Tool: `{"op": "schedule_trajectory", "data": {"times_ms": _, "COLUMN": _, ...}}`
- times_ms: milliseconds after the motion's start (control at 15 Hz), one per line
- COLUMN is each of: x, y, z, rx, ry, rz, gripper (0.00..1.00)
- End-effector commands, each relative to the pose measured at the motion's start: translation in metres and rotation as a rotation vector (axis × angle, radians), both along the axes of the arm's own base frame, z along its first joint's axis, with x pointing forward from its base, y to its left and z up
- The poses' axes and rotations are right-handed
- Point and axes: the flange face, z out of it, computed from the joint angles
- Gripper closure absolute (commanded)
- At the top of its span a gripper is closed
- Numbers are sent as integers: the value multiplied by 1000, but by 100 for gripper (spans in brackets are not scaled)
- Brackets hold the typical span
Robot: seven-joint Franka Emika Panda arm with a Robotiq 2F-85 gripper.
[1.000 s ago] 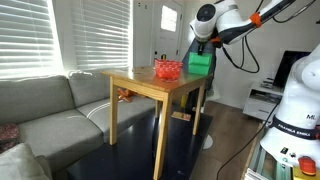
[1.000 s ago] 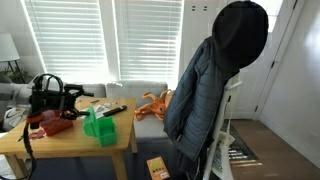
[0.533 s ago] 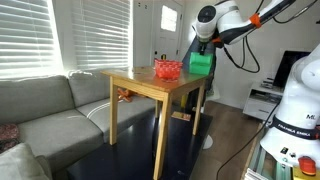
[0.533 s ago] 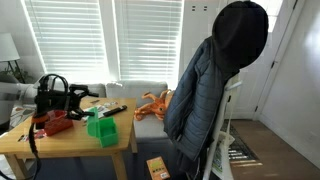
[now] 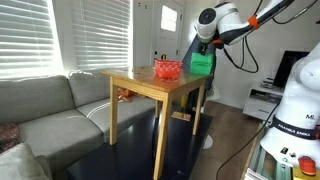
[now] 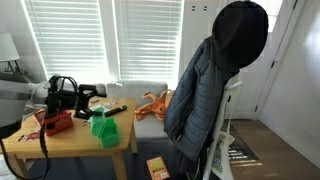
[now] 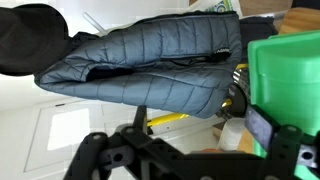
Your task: Close the green container
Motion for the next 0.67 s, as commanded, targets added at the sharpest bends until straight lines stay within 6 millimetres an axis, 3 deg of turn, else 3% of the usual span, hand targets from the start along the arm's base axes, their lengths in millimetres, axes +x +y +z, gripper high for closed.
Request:
{"op": "schedule_trajectory", "data": {"times_ms": 0, "x": 7, "y": 1, "z": 11, "rx": 19, "ry": -75, "rz": 26, "gripper": 0}}
{"op": "schedule_trajectory", "data": {"times_ms": 267, "x": 9, "y": 14, "z": 21, "rx": 53, "ry": -108, "rz": 50, "gripper": 0}}
{"op": "schedule_trajectory", "data": {"times_ms": 600, "x": 9, "y": 16, "z": 17, "rx": 72, "ry": -83, "rz": 38, "gripper": 0}}
